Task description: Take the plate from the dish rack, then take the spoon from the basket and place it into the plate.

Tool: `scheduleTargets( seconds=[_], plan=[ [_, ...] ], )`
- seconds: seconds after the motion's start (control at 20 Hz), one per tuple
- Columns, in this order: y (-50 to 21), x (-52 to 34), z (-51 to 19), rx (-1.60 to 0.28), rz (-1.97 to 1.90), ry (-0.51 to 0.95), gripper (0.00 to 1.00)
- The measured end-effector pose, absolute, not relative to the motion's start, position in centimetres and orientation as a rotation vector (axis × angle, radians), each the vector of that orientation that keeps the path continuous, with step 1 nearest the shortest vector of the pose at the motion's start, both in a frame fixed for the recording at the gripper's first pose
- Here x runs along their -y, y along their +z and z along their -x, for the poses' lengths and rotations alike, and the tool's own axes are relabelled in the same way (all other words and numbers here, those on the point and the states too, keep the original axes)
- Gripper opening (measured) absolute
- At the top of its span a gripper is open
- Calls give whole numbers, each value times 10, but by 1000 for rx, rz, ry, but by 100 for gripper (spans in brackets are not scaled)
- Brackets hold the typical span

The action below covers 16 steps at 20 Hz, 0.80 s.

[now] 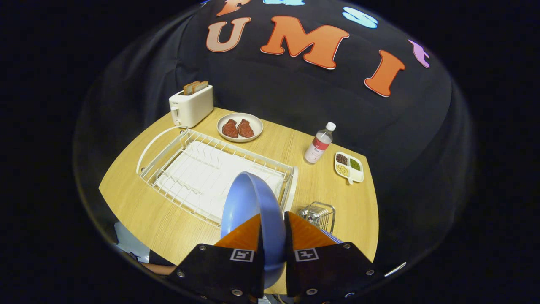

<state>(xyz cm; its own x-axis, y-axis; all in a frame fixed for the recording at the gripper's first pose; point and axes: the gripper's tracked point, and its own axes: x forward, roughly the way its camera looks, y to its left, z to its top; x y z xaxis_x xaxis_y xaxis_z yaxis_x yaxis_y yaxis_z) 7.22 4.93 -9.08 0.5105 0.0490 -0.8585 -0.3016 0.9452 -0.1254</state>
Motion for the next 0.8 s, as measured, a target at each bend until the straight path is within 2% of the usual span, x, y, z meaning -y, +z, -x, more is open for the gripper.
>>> scheduleTargets(
  seconds=[0.35, 0.8],
  plan=[
    [-124, -54, -5, -1057, 212, 314, 20],
    [-178, -36, 31, -1096, -160, 268, 20]
  ],
)
